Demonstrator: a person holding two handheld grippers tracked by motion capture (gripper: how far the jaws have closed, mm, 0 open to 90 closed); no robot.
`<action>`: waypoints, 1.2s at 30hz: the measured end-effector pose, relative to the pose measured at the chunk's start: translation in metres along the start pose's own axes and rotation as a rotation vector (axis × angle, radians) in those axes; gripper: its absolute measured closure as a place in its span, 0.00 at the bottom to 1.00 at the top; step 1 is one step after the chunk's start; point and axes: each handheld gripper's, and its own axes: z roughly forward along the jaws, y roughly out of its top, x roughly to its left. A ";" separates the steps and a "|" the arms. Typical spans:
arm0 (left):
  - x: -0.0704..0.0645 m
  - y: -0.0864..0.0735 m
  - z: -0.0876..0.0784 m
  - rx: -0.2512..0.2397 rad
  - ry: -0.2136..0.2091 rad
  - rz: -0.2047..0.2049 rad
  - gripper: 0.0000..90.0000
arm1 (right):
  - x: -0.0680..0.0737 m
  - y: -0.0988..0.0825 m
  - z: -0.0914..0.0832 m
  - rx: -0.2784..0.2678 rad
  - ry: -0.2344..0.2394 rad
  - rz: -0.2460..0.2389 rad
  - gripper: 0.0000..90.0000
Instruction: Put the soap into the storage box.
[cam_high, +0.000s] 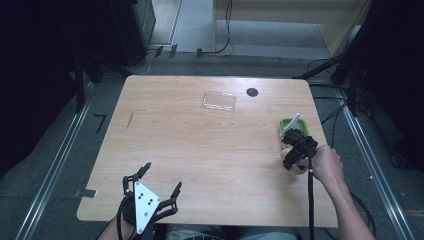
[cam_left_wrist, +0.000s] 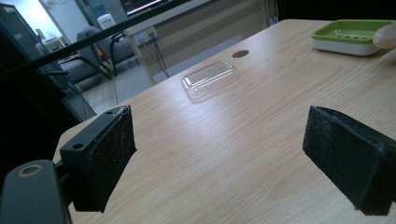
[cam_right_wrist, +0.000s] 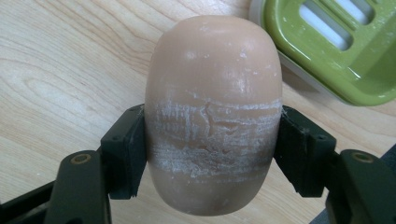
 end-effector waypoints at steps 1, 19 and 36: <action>0.000 0.000 0.000 0.000 -0.001 0.001 0.11 | -0.001 0.000 -0.001 0.003 0.002 0.002 0.37; -0.001 0.001 0.002 -0.004 -0.011 0.000 0.11 | -0.020 -0.002 -0.008 -0.002 0.002 0.081 0.37; -0.001 0.001 0.003 -0.004 -0.012 0.003 0.11 | -0.034 0.011 -0.017 -0.025 0.017 0.128 0.37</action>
